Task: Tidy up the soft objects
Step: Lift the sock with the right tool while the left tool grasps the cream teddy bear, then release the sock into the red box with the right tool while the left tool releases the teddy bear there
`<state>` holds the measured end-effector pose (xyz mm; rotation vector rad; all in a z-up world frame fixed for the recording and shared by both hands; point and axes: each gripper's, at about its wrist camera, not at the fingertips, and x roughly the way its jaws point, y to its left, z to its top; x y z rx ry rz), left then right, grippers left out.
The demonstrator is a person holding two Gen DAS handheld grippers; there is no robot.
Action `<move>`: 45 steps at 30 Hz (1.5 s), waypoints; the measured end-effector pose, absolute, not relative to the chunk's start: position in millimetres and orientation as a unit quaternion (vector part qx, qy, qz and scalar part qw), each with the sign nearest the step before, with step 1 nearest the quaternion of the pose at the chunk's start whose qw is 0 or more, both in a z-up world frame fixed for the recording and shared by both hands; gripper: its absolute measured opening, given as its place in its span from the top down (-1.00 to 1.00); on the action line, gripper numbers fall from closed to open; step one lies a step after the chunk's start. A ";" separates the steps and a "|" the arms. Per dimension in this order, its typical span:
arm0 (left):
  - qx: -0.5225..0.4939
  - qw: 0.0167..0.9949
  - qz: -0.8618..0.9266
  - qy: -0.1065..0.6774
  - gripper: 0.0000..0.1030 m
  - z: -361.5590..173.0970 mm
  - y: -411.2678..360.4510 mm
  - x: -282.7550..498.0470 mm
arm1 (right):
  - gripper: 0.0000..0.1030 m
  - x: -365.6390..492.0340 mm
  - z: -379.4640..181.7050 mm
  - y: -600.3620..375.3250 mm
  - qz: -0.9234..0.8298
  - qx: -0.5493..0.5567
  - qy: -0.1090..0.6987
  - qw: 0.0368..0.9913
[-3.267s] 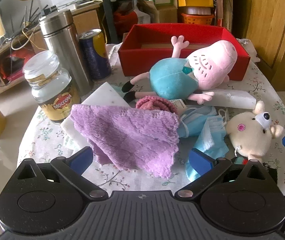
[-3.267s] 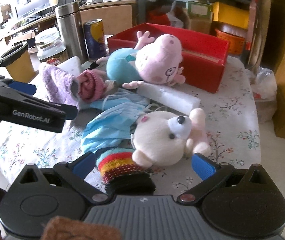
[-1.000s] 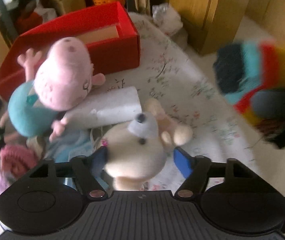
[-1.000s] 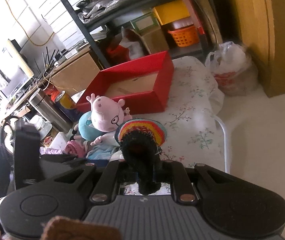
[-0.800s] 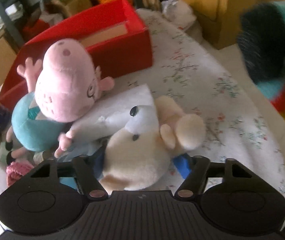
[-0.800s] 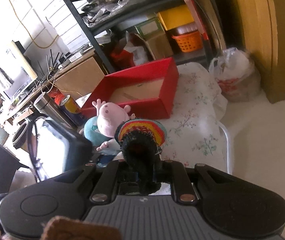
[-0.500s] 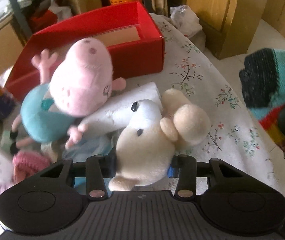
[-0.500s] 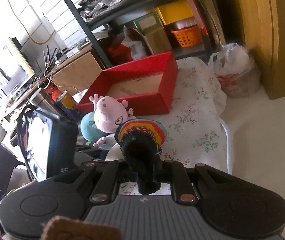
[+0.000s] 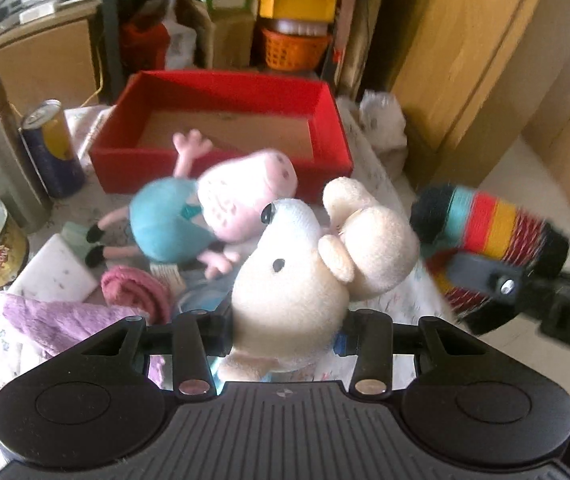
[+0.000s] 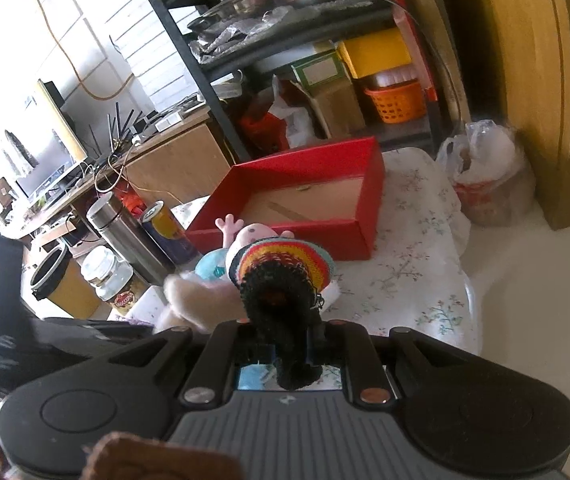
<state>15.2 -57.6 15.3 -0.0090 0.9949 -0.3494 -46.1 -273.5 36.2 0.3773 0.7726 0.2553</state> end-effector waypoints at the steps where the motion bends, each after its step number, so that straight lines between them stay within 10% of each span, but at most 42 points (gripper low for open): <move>1: -0.012 0.866 -0.165 0.472 0.14 17.2 -53.5 18.0 | 1.00 -45.0 36.3 -270.3 0.119 0.180 0.372 0.903; 45: -0.122 0.915 -0.079 0.376 0.07 57.5 -8.2 189.8 | 1.00 141.5 60.7 -255.2 0.046 0.190 0.294 0.936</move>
